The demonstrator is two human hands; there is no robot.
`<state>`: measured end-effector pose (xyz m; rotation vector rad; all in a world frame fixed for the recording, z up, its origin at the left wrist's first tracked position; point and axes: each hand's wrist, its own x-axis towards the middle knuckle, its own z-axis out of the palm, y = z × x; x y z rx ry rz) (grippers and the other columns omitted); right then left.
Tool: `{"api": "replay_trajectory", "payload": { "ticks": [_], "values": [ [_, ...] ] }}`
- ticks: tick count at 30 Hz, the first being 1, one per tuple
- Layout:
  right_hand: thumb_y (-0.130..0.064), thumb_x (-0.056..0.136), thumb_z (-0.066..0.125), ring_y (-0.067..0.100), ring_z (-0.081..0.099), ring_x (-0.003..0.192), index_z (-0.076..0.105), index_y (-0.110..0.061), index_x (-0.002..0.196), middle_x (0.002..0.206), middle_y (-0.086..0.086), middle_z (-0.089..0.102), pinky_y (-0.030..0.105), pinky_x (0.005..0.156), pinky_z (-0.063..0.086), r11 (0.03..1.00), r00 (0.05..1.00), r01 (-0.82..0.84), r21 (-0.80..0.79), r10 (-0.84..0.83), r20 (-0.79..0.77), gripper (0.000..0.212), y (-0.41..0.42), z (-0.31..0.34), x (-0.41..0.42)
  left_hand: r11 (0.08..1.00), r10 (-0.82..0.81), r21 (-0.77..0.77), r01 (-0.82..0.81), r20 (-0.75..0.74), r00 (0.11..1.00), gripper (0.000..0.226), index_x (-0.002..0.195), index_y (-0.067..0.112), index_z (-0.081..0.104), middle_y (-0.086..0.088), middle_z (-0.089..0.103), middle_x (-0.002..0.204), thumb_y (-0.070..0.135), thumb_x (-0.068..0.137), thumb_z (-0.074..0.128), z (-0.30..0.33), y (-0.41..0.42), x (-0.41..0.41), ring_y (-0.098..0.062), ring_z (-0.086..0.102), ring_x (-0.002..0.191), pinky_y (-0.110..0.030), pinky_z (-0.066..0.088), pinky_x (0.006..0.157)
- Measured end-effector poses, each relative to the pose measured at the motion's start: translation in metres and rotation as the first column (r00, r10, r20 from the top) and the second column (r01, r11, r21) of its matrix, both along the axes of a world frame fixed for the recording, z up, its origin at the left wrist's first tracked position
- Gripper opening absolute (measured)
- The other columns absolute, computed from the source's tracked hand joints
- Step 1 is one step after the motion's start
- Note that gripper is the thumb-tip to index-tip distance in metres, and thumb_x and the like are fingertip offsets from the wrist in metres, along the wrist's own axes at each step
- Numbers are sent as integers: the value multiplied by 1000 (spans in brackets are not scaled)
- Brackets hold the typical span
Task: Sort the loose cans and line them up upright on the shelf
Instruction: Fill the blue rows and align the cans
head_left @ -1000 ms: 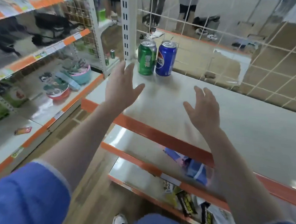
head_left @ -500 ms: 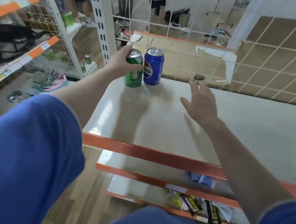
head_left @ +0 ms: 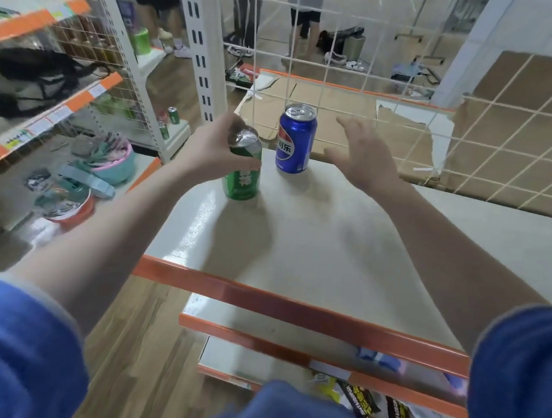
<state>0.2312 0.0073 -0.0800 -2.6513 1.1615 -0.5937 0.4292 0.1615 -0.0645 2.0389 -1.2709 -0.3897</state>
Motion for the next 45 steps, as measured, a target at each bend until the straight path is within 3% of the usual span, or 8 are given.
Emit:
{"api": "replay_trajectory", "payload": {
  "ticks": [7,14,18,24,28,33,39,45],
  "values": [
    [-43,87,60,25,35,133,30,-19,146,146,9,38,38,104,32,988,989,-135,78,140,-51,71,-21,25,49,994,78,-75,-83,-63,995,59,120,24,49,11,56,108,23,69,79,-8,16,-16,-12,54,98,-26,44,77],
    [-63,78,60,29,44,116,49,-11,127,126,14,43,39,88,41,992,962,-89,-86,63,-264,73,-18,35,76,995,101,-14,-103,-119,988,62,124,23,47,6,55,112,19,70,78,-2,12,-20,-15,54,101,-30,50,81],
    [-55,75,68,25,52,108,46,-14,123,124,9,51,33,74,41,982,990,-77,174,96,-107,68,-18,27,85,991,124,-18,-129,-177,976,63,124,25,46,6,55,115,21,70,79,-4,11,-21,-17,54,103,-32,50,84],
    [-36,74,74,19,53,100,42,-14,124,116,1,56,31,78,45,924,980,-127,361,60,191,63,-9,18,66,967,185,-142,-212,-185,965,66,127,25,48,8,54,113,19,69,80,-14,10,-29,-14,53,102,-30,47,85],
    [-37,72,74,17,52,94,51,-14,116,110,-1,61,26,78,40,968,980,-65,243,16,198,55,6,18,33,965,222,-125,-232,-86,971,61,119,22,54,6,58,108,24,65,82,-11,11,-29,-15,54,99,-33,49,84],
    [-35,70,72,20,56,94,53,-21,114,105,-3,63,27,73,40,969,983,84,234,-119,139,51,43,27,-30,984,148,-105,-141,59,987,63,121,17,55,3,61,109,30,65,81,2,21,-38,-17,56,99,-34,48,82],
    [-36,72,71,15,54,92,55,-32,115,99,-12,59,28,76,42,912,942,290,289,-325,81,46,114,42,-135,998,-36,-46,41,105,994,68,123,22,54,7,57,106,35,63,82,18,31,-79,-16,52,97,-28,39,77],
    [-34,69,71,14,56,92,59,-31,109,98,-12,61,29,81,46,816,821,504,283,-555,137,41,183,48,-231,981,-179,-71,180,20,984,72,116,26,57,5,62,110,47,49,74,24,39,-158,-22,56,103,-40,48,90]
  ]
}}
